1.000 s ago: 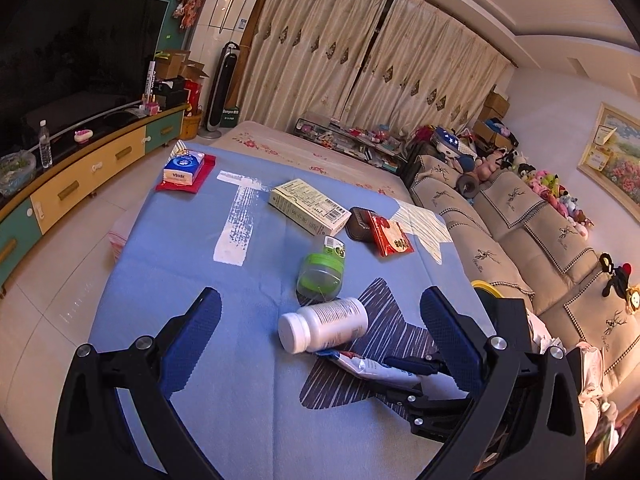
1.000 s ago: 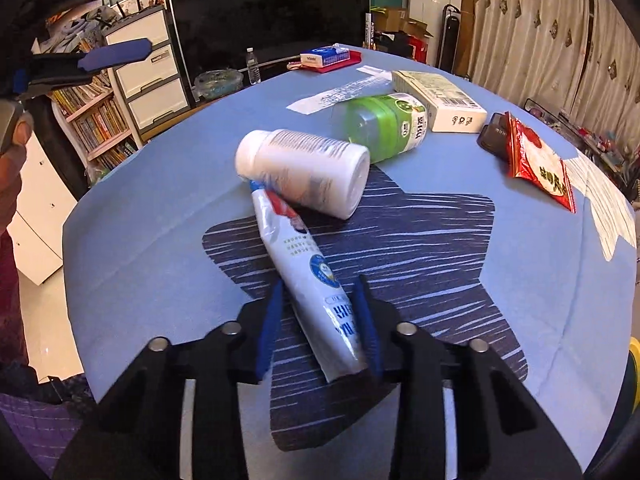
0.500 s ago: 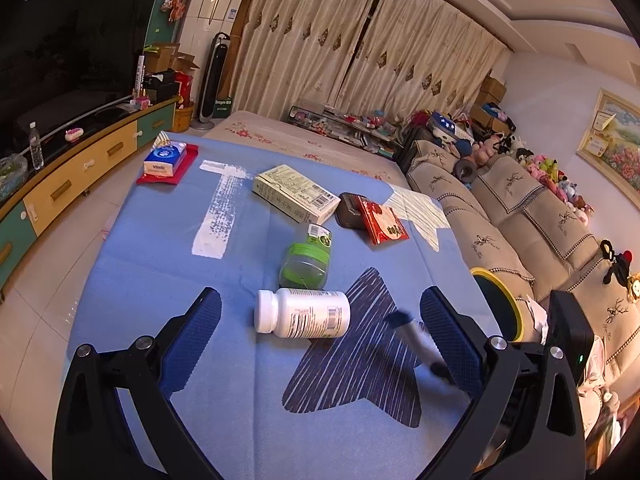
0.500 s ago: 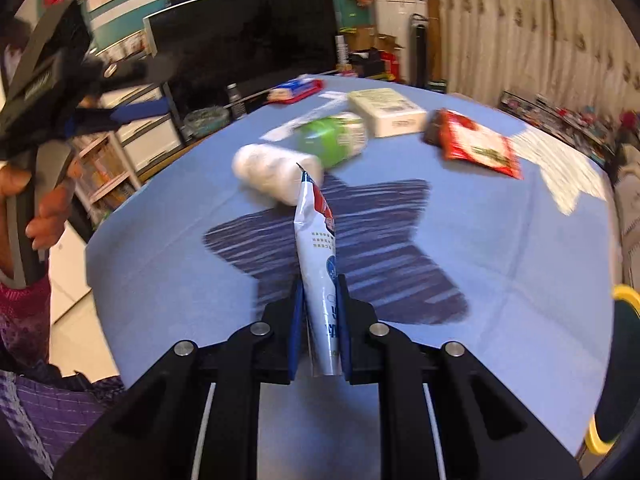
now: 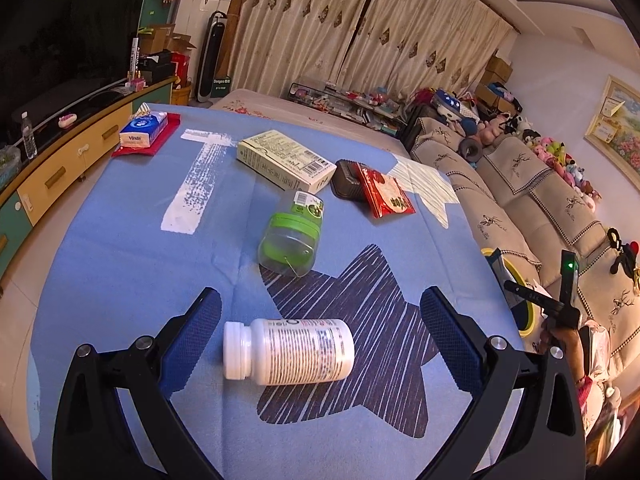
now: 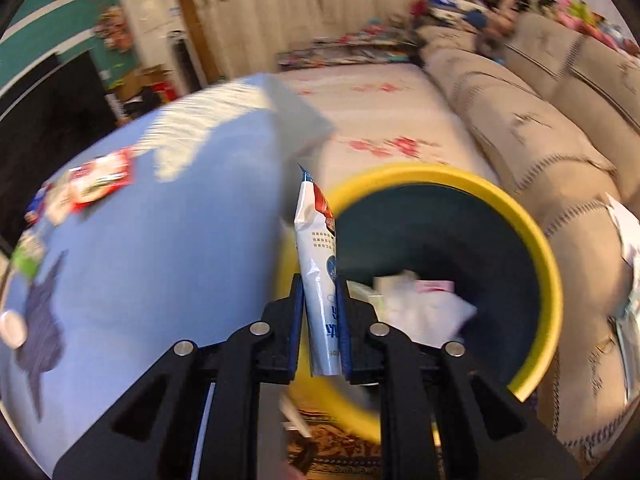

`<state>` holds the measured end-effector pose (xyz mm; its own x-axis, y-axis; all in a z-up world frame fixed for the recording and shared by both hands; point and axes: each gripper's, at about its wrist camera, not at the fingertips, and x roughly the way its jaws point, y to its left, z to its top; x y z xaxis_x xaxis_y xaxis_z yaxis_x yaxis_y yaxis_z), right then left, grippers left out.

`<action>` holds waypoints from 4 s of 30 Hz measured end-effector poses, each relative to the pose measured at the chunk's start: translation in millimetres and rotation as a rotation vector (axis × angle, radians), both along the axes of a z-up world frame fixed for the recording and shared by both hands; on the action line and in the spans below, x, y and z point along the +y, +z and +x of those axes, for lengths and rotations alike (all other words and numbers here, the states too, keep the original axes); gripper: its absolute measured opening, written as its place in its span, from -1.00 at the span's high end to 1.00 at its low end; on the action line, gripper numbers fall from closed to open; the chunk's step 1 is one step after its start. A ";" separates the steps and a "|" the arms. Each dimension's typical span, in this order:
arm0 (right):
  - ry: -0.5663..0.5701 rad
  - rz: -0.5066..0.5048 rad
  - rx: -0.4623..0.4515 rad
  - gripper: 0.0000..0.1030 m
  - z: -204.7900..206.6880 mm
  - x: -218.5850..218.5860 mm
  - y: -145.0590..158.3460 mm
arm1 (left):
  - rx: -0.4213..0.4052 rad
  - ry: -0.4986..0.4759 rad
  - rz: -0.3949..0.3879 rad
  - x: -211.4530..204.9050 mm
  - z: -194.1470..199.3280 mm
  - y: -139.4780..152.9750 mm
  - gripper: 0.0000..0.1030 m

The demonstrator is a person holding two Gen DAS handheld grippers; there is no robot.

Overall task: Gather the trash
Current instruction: 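Carry the toothpaste tube into the bin and open the right gripper, then grasp the white pill bottle with the left gripper, then carry the pill bottle over the bin and open the left gripper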

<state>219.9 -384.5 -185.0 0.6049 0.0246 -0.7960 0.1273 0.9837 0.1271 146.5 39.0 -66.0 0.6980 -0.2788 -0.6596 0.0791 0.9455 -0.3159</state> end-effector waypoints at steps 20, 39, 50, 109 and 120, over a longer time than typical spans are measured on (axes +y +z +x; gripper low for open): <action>-0.123 -0.145 -0.040 0.24 -21.9 -9.4 -10.1 | 0.016 -0.013 0.044 -14.8 -10.5 -11.3 -0.90; -0.022 -0.100 -0.117 0.11 -59.3 30.5 17.3 | -0.003 0.014 0.150 -40.8 -18.0 -28.9 -0.90; -0.011 -0.090 -0.107 0.11 -55.1 35.7 13.3 | 0.002 0.075 0.214 -26.3 -6.7 -32.7 -0.90; -0.371 0.032 -0.127 0.02 -195.3 -115.7 -2.6 | 0.095 -0.774 0.251 -516.2 154.0 -60.0 -0.82; -0.308 0.034 -0.135 0.01 -181.9 -89.2 2.9 | 0.004 -0.711 0.128 -434.9 126.0 -20.7 -0.90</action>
<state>38.0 -473.7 -182.1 0.6883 -0.1502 -0.7097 0.3972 0.8967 0.1955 272.5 -396.0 -86.7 0.3736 -0.5850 -0.7199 0.6881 0.6952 -0.2078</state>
